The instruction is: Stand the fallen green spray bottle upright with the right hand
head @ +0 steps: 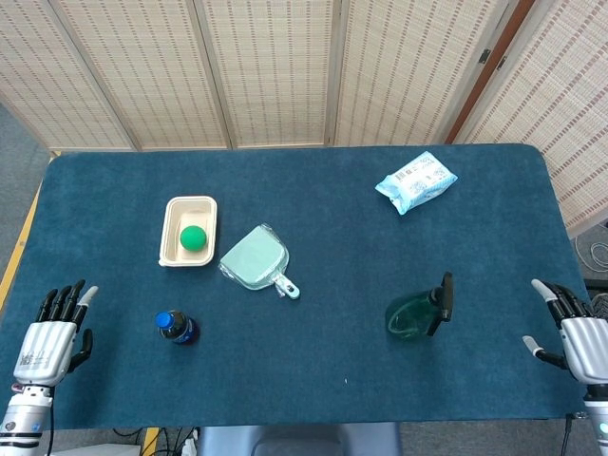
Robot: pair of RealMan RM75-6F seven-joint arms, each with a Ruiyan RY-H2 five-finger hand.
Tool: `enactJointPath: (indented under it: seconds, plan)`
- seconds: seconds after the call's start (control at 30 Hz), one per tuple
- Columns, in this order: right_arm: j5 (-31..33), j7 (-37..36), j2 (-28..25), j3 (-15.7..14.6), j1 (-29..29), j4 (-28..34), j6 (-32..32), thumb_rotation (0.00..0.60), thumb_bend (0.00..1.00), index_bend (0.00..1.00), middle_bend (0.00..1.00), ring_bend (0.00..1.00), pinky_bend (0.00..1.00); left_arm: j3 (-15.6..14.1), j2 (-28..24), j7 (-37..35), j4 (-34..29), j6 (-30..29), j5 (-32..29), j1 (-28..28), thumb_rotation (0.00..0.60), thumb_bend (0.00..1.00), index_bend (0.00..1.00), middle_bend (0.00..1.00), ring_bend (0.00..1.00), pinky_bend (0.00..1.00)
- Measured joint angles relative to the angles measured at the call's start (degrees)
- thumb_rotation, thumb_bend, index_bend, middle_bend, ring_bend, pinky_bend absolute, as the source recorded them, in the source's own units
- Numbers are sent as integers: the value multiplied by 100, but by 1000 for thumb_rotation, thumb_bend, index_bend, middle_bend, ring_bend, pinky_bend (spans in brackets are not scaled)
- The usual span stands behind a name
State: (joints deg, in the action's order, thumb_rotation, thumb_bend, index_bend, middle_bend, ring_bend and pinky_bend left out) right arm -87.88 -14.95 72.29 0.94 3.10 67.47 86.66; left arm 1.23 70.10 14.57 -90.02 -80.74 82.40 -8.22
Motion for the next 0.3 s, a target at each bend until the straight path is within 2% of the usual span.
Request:
enactJointPath:
  seconds: [0.3]
  plan:
    - [9,37,-27,42,46,74,-101,600,163,134,170,134,273,16,9,-23,43,80,-20,-37,600,612,63,0,0,0]
